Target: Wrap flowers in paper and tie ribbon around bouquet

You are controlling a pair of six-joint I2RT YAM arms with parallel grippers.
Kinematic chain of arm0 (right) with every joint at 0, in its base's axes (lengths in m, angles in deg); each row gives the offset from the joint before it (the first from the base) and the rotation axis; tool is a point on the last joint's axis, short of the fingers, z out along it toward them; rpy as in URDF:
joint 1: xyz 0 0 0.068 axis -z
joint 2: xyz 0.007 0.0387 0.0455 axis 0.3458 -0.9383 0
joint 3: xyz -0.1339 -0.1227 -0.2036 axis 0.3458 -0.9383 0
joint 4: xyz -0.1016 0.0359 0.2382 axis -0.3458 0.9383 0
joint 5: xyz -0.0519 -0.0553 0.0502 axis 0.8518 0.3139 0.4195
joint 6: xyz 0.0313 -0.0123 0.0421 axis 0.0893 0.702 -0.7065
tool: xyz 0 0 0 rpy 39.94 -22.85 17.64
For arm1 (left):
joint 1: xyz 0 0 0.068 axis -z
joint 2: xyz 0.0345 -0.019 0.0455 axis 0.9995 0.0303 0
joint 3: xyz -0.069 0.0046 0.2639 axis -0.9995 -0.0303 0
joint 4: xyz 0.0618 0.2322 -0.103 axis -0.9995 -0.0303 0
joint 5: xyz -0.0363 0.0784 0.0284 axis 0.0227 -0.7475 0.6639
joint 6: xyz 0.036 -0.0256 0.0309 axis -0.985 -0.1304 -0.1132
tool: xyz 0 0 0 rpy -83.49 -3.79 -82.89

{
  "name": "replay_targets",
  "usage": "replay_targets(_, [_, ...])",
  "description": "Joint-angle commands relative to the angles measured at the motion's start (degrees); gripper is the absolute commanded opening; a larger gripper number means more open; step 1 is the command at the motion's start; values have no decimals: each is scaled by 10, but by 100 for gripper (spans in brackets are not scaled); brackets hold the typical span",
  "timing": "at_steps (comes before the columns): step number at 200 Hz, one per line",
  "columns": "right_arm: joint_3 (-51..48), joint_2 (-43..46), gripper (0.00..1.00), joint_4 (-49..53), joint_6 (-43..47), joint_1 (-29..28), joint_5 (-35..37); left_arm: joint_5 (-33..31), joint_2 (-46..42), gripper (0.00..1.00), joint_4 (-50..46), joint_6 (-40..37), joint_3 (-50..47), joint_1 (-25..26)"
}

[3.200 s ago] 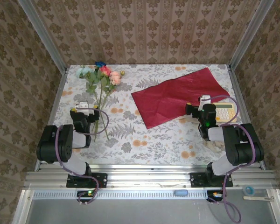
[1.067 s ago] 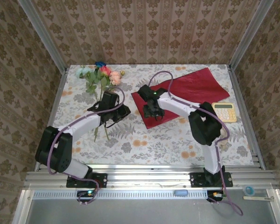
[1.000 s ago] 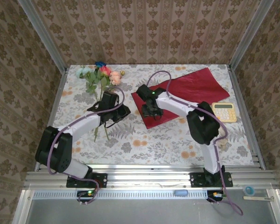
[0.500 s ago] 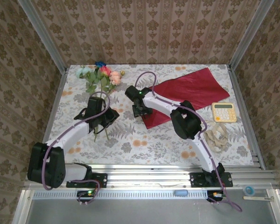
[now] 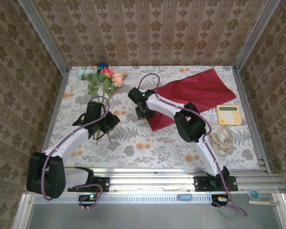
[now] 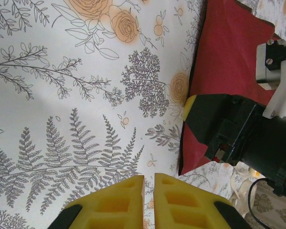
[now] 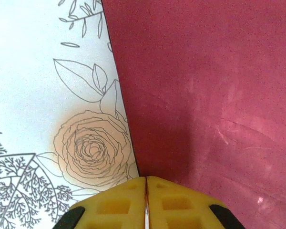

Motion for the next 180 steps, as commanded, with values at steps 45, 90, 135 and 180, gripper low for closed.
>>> replay_targets(45, [-26, 64, 0, -14, -4, 0, 6, 11, -4, 12, 7, 2, -6, 8])
replay_targets(90, [-64, 100, 0, -34, -4, 1, 26, 22, 16, 12, 36, 20, -3, 18])
replay_targets(135, [-33, 66, 66, 2, 4, 2, 26, 32, 54, 13, 52, 27, 25, 18])
replay_targets(180, [-21, 43, 81, 24, -33, 25, 59, 39, 58, 13, 58, 31, 22, 18])
